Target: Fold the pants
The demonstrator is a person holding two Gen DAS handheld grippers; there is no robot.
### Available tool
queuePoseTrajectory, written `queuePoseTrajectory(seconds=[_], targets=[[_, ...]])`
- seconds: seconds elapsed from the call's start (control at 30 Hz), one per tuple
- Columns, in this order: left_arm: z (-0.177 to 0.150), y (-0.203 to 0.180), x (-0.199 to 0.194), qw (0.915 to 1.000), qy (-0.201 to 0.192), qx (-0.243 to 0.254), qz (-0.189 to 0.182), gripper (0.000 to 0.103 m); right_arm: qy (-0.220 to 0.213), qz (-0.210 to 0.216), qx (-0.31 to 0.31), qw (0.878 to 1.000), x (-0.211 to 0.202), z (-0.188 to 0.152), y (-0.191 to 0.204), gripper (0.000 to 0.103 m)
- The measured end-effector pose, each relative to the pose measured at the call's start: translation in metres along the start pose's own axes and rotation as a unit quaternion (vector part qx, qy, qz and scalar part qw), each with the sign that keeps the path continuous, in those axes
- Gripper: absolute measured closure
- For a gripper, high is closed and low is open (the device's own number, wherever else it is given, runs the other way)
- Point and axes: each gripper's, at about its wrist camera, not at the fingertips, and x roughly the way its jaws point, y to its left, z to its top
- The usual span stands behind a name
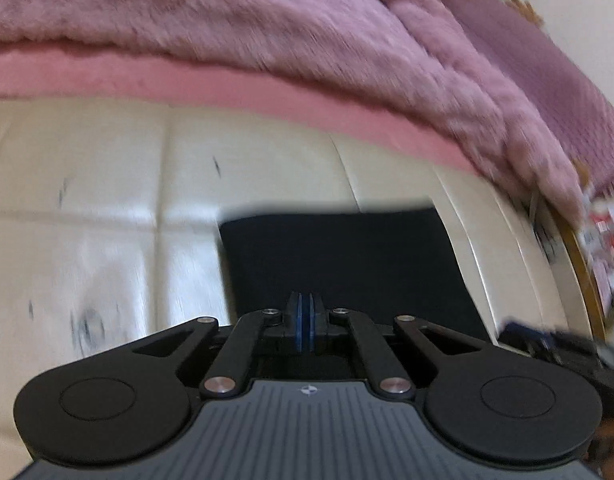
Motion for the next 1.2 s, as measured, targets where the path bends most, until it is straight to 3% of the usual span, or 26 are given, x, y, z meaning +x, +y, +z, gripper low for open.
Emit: queuePoseTrajectory(seconds=[0.13,0.3,0.53,0.67,0.8,0.87,0.9,0.97,1.13,1.2], targets=[[-0.032,-0.012,-0.008,0.9986,0.047,0.022,-0.012,0.100,0.025,-0.015,-0.060,0.998,-0.004,-0.019,0.022,0.090],[-0.059,-0.027,-0.009,0.9939,0.092,0.054,-0.029,0.100,0.058,-0.052,-0.091,0.993,0.007,-0.036,0.027,0.093],[-0.094,-0.019,0.021,0.9860,0.154,0.064,-0.003,0.099,0.077,-0.075,-0.087,0.990,0.021,-0.039,0.024,0.092],[-0.094,-0.014,0.010,0.9872,0.153,0.045,-0.012,0.099,0.080,-0.076,-0.080,0.991,0.023,-0.038,0.022,0.090],[-0.084,-0.014,-0.010,0.9878,0.143,0.057,-0.025,0.096,0.082,-0.074,-0.074,0.991,0.016,-0.033,0.020,0.080],[-0.078,-0.012,-0.021,0.9894,0.128,0.059,-0.035,0.084,0.078,-0.073,-0.069,0.992,0.009,-0.029,0.016,0.065],[-0.073,-0.009,-0.026,0.9909,0.116,0.059,-0.034,0.081,0.075,-0.070,-0.067,0.992,0.006,-0.026,0.013,0.063],[-0.063,-0.003,-0.032,0.9939,0.093,0.054,-0.025,0.063,0.067,-0.058,-0.050,0.995,0.001,-0.019,0.006,0.057],[-0.037,0.009,-0.027,0.9983,0.045,0.029,0.023,0.047,0.050,-0.001,0.025,0.998,0.004,0.000,-0.017,0.036],[-0.031,0.012,-0.022,0.9986,0.022,0.025,0.041,0.045,0.046,0.010,0.037,0.998,0.010,0.007,-0.020,0.035]])
